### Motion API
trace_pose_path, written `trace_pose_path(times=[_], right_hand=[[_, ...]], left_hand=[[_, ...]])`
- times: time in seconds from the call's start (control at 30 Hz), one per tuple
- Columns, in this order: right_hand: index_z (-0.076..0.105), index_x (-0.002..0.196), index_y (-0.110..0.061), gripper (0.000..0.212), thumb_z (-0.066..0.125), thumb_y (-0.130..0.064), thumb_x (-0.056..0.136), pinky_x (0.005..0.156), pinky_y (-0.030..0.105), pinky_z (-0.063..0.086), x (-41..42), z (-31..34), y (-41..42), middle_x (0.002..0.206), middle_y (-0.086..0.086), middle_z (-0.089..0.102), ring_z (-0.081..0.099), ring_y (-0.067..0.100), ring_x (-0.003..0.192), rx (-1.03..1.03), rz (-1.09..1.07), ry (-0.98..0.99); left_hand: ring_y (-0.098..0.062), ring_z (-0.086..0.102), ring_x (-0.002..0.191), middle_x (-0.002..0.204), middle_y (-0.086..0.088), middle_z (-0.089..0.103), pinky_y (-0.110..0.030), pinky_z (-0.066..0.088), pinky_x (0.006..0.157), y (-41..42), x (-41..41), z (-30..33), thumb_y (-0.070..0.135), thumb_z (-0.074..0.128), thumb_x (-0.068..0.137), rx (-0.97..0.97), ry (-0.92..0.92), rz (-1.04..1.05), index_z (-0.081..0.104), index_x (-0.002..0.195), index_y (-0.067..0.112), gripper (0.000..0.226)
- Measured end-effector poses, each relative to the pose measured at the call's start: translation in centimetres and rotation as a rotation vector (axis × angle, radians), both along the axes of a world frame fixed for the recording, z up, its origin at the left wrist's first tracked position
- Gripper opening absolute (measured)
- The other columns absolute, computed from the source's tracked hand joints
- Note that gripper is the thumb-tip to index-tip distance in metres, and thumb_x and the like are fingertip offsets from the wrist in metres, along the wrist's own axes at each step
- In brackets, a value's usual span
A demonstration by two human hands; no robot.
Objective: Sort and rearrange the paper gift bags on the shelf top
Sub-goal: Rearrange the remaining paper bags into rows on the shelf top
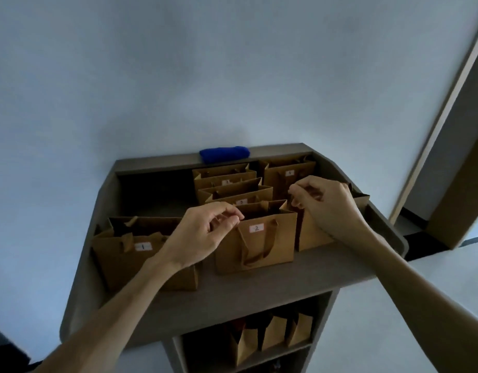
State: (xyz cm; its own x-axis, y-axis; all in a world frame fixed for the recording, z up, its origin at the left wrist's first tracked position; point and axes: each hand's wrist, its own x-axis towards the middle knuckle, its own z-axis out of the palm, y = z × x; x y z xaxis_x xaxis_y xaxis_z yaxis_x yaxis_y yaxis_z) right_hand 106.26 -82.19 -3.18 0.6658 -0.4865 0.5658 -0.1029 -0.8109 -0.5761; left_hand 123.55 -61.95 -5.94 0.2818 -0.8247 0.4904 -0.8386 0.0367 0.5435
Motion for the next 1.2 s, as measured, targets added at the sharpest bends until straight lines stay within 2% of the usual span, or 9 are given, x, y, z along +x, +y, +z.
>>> trace_pose_path(times=[0.1,0.17,0.33,0.43,0.63,0.77,0.93,1.03,1.2], right_hand=[[0.069,0.100,-0.019,0.012,0.059,-0.025,0.095,0.067,0.014,0.054,3.3,-0.4,-0.1,0.080,-0.011,0.069,0.068,0.000,0.075,0.001,0.075,-0.007],[0.068,0.098,-0.019,0.010,0.059,-0.021,0.095,0.067,0.013,0.053,5.8,-0.8,0.4,0.080,-0.012,0.068,0.068,0.000,0.076,-0.005,0.139,-0.017],[0.069,0.099,-0.016,0.012,0.059,-0.022,0.095,0.068,0.018,0.057,12.2,-1.7,2.0,0.079,-0.009,0.069,0.069,0.003,0.073,-0.041,0.229,-0.004],[0.070,0.100,-0.014,0.013,0.060,-0.022,0.095,0.067,0.022,0.059,15.1,-2.1,2.6,0.079,-0.009,0.069,0.068,0.004,0.072,-0.033,0.280,0.026],[0.069,0.101,-0.017,0.013,0.059,-0.023,0.095,0.070,0.016,0.056,18.6,-2.0,3.1,0.080,-0.009,0.069,0.068,0.001,0.075,-0.023,0.331,0.068],[0.068,0.100,-0.020,0.011,0.059,-0.023,0.095,0.067,0.016,0.055,19.7,-1.8,2.6,0.080,-0.010,0.068,0.067,0.002,0.073,-0.036,0.363,0.087],[0.068,0.099,-0.022,0.008,0.060,-0.023,0.095,0.069,0.013,0.053,20.7,-1.4,1.2,0.079,-0.011,0.068,0.066,0.000,0.075,-0.004,0.393,0.102],[0.067,0.097,-0.023,0.007,0.060,-0.022,0.095,0.068,0.010,0.051,21.0,-1.5,0.6,0.078,-0.011,0.068,0.066,-0.001,0.074,0.004,0.418,0.111],[0.068,0.098,-0.020,0.009,0.060,-0.023,0.095,0.068,0.012,0.052,21.3,-1.8,-0.2,0.079,-0.010,0.069,0.066,0.001,0.075,-0.001,0.443,0.126]], left_hand=[[-0.002,0.065,0.091,0.101,0.010,0.068,-0.016,0.054,0.077,1.4,4.2,0.3,0.029,0.055,0.094,0.011,-0.030,0.071,0.067,0.110,0.022,0.021],[-0.001,0.063,0.093,0.103,0.011,0.066,-0.018,0.054,0.078,2.4,7.0,0.4,0.030,0.055,0.094,0.055,-0.038,0.110,0.066,0.111,0.024,0.021],[-0.001,0.060,0.099,0.108,0.014,0.063,-0.022,0.053,0.085,5.0,13.0,-0.2,0.025,0.060,0.094,0.254,-0.081,0.233,0.064,0.112,0.030,0.019],[-0.002,0.057,0.104,0.112,0.015,0.060,-0.019,0.050,0.087,6.3,15.2,-0.6,0.026,0.061,0.094,0.403,-0.089,0.258,0.063,0.113,0.032,0.020],[-0.002,0.060,0.096,0.105,0.014,0.065,-0.018,0.050,0.086,7.1,16.8,-1.3,0.022,0.055,0.097,0.595,-0.060,0.251,0.067,0.114,0.028,0.021],[-0.004,0.061,0.092,0.102,0.011,0.067,-0.021,0.049,0.084,6.3,17.5,-1.1,0.023,0.053,0.099,0.633,-0.021,0.261,0.068,0.111,0.027,0.020],[-0.001,0.060,0.089,0.095,0.015,0.064,-0.012,0.042,0.073,5.0,18.2,-0.2,0.023,0.053,0.099,0.682,-0.010,0.254,0.068,0.106,0.027,0.017],[-0.001,0.060,0.090,0.096,0.015,0.064,-0.012,0.042,0.075,4.8,18.3,0.0,0.024,0.054,0.099,0.699,0.002,0.257,0.068,0.107,0.028,0.017],[0.000,0.060,0.091,0.099,0.018,0.064,-0.014,0.045,0.080,6.1,17.2,-0.4,0.024,0.054,0.098,0.678,0.004,0.272,0.069,0.112,0.028,0.020]])
